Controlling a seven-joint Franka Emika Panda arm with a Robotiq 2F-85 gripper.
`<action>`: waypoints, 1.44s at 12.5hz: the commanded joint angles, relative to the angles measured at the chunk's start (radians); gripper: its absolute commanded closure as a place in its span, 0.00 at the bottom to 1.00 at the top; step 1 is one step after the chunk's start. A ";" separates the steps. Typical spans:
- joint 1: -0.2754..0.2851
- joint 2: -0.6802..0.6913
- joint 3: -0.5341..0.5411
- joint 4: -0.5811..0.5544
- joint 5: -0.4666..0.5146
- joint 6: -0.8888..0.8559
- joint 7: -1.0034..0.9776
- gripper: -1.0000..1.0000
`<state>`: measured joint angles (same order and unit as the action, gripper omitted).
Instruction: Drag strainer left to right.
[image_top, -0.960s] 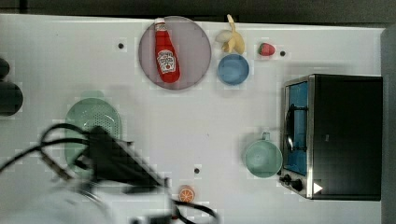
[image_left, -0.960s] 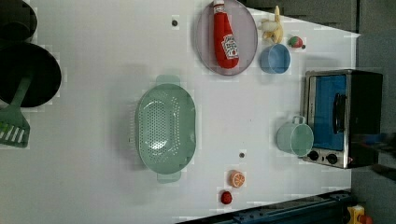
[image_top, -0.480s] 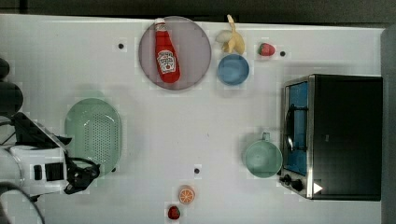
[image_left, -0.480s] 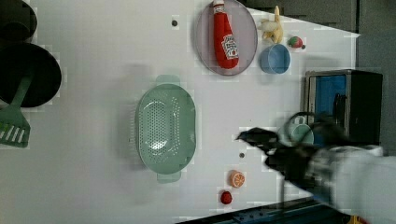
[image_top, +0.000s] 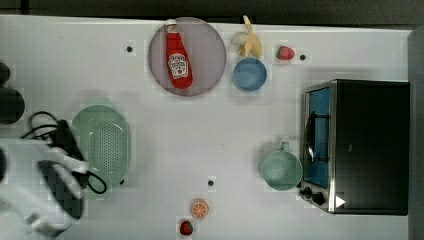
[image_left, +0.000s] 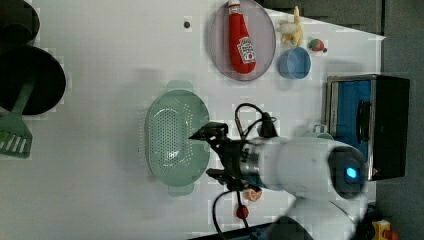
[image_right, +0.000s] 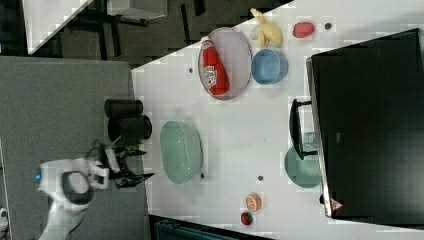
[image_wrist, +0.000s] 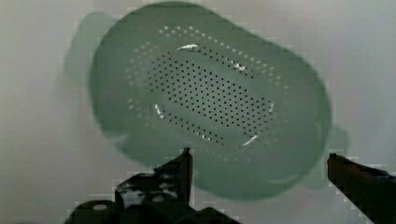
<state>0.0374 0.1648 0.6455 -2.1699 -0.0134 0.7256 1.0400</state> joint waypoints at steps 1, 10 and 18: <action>-0.017 0.058 -0.015 -0.088 -0.027 0.151 0.269 0.00; 0.030 0.332 -0.127 -0.086 -0.221 0.401 0.432 0.00; 0.024 0.333 -0.210 -0.114 -0.238 0.418 0.431 0.00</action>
<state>0.0792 0.5015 0.4609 -2.2891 -0.2563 1.1416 1.4424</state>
